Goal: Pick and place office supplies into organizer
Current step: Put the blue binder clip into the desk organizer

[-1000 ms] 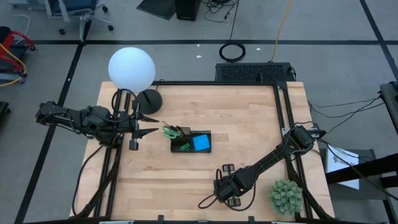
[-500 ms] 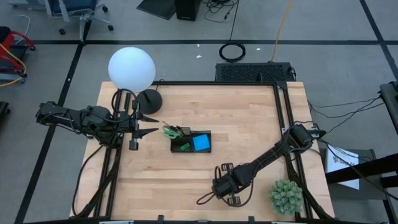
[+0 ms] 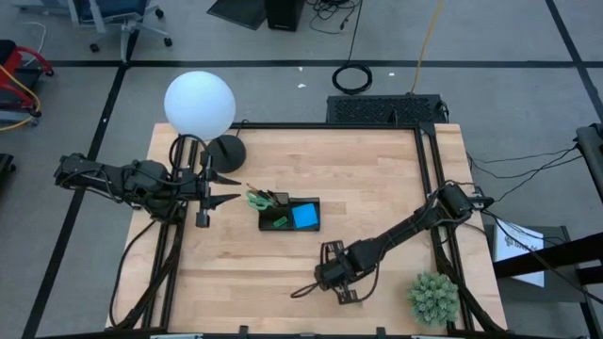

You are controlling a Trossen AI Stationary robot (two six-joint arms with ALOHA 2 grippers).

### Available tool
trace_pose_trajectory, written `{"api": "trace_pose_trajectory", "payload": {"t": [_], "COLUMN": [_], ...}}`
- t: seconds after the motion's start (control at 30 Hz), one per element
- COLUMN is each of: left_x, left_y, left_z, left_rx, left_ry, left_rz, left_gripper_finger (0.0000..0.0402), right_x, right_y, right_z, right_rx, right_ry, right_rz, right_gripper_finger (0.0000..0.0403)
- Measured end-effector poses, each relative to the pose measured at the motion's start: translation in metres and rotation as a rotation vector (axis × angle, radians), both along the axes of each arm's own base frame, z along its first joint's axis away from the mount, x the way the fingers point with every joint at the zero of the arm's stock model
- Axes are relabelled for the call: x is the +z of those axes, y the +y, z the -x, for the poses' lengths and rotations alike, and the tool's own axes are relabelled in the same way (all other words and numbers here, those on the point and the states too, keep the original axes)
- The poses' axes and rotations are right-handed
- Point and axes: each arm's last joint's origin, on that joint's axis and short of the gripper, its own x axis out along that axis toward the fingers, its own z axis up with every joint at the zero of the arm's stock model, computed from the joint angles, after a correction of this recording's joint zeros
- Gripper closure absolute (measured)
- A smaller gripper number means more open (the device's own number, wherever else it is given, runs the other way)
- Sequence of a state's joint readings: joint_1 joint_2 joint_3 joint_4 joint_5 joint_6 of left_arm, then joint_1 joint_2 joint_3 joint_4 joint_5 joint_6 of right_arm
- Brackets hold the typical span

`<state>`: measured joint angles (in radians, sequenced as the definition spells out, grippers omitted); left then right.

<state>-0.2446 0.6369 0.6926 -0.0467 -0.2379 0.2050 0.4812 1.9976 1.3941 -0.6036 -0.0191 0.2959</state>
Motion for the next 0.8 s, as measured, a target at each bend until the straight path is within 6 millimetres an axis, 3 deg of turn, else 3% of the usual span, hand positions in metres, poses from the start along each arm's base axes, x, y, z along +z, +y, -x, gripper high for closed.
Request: {"api": "trace_pose_trajectory", "payload": {"t": [0.8], "left_x": [0.0], "left_y": [0.0], "left_z": [0.0], "left_rx": [0.0], "left_ry": [0.0], "left_rz": [-0.003], "left_gripper_finger": [0.027], "right_x": [0.023], "right_y": [-0.045], "right_z": [-0.06], "right_rx": [0.139], "right_ry": [-0.485], "right_rz": [-0.01], "right_gripper_finger": [0.0368]}}
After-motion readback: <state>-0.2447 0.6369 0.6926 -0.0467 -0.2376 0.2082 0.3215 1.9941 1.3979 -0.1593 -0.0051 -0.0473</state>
